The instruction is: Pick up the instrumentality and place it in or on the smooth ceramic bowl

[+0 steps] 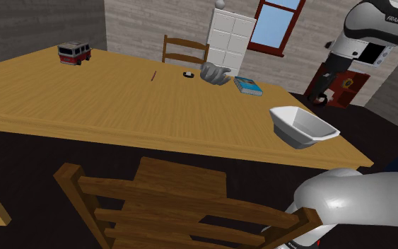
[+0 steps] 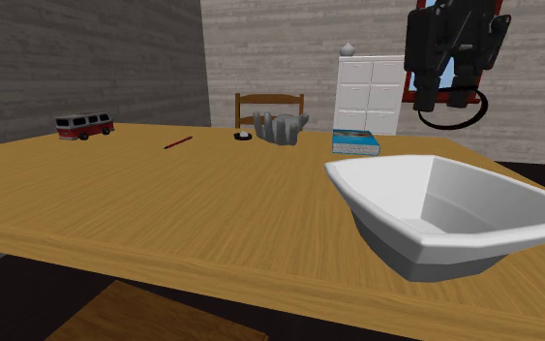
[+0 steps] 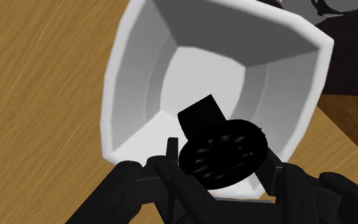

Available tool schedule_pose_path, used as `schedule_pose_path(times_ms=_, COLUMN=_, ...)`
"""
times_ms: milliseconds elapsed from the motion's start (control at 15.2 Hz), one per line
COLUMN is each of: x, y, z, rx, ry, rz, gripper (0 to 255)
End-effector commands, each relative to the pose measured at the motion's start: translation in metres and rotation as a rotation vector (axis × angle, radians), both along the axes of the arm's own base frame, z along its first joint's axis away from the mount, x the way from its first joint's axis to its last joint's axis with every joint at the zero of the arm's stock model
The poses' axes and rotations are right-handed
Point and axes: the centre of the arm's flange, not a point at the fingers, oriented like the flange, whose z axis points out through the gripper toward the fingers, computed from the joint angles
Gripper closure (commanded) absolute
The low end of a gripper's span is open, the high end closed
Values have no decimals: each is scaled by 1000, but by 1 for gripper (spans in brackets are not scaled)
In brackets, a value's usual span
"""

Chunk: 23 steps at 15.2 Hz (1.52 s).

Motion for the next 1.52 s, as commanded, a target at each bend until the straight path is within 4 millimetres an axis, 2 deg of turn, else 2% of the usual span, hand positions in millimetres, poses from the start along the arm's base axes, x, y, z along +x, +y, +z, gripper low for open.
schedule_pose_path(times_ms=0, x=-1, y=0, z=-11, rx=0, ry=0, rz=0, gripper=255)
schedule_pose_path(times_ms=726, x=-1, y=0, z=-70, rx=0, ry=0, rz=0, gripper=255)
schedule_pose_path(times_ms=1254, x=-1, y=0, z=-70, rx=0, ry=0, rz=0, gripper=255)
schedule_pose_path(times_ms=1320, x=-1, y=0, z=-70, rx=0, ry=0, rz=0, gripper=0)
schedule_pose_path(times_ms=1452, x=-1, y=0, z=-70, rx=0, ry=0, rz=0, gripper=0)
